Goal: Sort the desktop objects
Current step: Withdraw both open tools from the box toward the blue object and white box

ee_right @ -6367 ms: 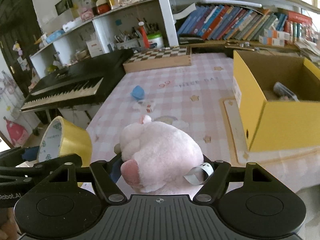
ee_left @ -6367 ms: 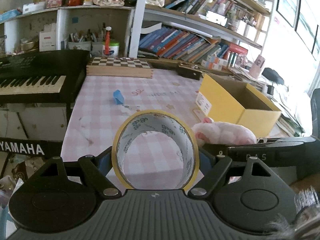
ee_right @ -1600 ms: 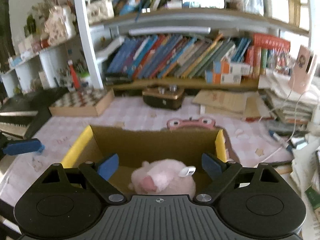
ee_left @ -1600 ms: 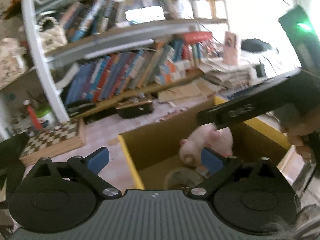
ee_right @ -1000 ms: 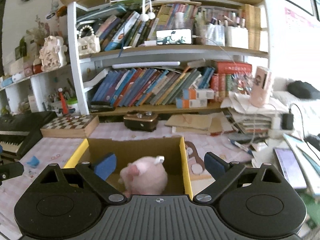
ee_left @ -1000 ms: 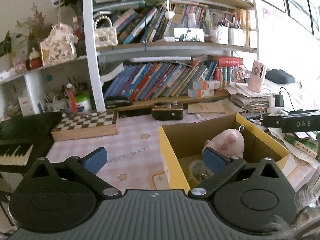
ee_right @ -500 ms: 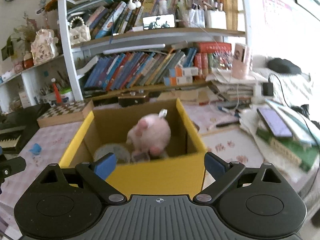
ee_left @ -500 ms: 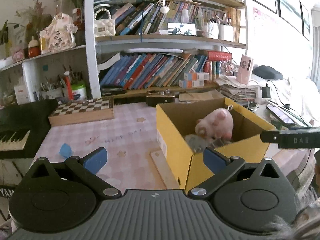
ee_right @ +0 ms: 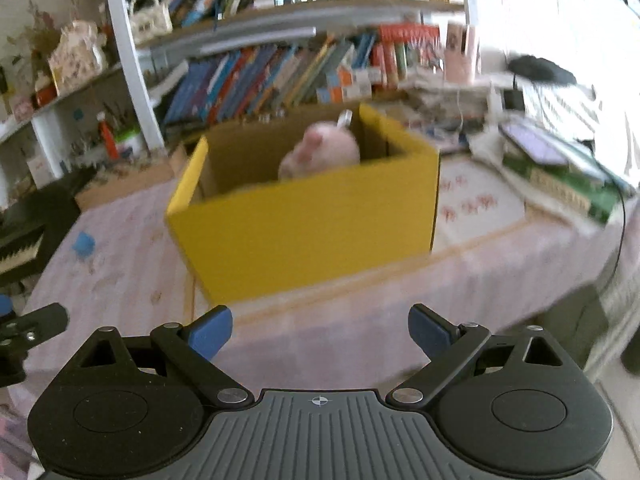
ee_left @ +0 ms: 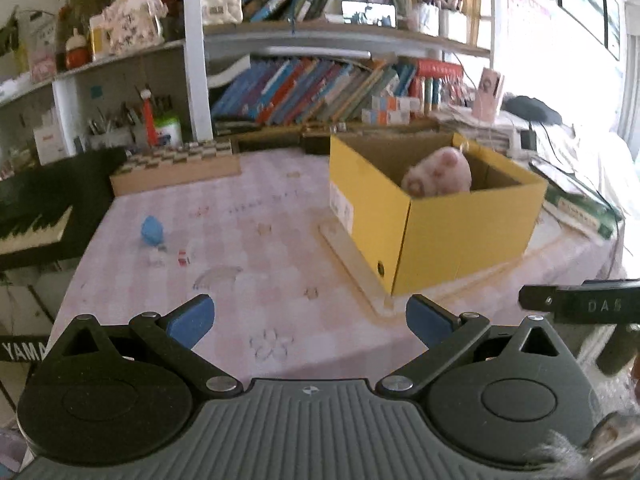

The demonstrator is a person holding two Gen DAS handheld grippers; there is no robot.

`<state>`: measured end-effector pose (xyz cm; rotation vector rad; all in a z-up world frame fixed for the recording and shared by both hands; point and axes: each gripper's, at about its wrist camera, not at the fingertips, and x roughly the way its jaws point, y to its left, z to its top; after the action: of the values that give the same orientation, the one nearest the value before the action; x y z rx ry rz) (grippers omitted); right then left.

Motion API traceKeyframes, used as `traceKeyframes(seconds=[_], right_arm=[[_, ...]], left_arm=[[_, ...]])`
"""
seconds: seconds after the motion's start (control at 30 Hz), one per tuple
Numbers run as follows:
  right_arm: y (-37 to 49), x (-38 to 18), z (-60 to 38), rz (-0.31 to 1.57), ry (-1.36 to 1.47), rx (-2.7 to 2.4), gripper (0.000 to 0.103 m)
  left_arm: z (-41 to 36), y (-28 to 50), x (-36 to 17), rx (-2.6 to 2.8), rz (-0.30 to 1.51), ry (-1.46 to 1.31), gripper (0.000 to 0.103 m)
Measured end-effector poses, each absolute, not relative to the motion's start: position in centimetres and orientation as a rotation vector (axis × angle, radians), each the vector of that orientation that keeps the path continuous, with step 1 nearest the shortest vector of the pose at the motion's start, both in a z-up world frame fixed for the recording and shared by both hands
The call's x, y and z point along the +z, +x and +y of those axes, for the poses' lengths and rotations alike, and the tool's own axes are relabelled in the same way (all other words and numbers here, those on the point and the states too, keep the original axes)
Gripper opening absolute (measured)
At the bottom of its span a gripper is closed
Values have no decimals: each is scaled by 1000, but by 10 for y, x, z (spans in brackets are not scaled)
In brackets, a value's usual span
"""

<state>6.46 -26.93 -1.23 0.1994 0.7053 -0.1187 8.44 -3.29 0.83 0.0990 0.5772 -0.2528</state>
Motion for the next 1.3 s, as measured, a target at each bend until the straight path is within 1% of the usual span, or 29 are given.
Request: traceKeyframes(seconds=[0.1,0.67,1.1,1.3], right_arm=[[56,-18,-255,738,204,-102,97],[33,-28,-185,788,169,-18,97],[39,-28,-135,804,90,116,97],[43,-23,-109,782,35,208,97]], left_arm=[[-25,79,5,-268,592,106,103],[36,46,-9,-255,662,108,103],[83,38,-9,-146,657,61,103],[99,37,-4,-109,632,48,103]])
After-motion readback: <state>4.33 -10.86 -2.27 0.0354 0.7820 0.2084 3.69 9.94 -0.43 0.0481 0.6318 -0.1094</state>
